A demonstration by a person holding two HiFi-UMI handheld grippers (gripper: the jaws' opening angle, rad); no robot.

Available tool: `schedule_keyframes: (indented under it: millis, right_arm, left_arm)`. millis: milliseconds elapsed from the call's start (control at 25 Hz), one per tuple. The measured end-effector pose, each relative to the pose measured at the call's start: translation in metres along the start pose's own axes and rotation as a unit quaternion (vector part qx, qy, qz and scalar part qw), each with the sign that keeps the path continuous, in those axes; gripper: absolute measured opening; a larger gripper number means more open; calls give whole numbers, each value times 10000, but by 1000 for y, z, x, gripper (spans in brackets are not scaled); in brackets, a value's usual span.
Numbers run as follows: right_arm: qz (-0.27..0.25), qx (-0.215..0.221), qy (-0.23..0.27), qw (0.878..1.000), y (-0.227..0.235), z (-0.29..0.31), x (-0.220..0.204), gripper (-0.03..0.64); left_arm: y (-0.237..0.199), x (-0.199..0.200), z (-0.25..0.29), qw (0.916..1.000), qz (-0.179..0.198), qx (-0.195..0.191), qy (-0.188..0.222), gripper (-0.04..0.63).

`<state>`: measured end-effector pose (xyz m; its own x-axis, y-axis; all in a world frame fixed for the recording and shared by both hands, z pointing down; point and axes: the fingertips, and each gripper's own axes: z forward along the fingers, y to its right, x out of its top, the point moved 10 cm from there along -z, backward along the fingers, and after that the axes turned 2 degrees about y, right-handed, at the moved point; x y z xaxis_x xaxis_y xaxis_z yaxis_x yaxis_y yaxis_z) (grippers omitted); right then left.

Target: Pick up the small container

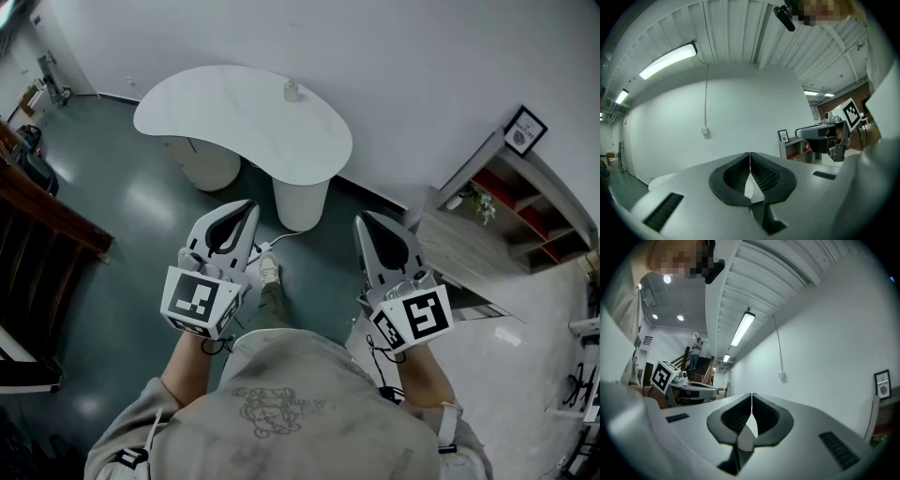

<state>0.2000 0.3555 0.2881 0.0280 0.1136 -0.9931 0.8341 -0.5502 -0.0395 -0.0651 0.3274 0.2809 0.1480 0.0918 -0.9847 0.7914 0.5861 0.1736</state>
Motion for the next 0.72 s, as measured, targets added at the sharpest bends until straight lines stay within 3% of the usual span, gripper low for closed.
schedule_keyframes:
  millis: [240,520,720]
  right_arm:
    - [31,-80,-176,9998,14,43,-13,31]
    - [52,-7,-376,9993,37,111,-28,31]
    - [156,-84,-462,9988,56,168,-36,31]
  left_arm:
    - [-41,-12,29,9999,-94,52,4,17]
    - [-91,-20,71,9996,159,208,124,17]
    - [-135,-29,110,9998,63,156,-108,18]
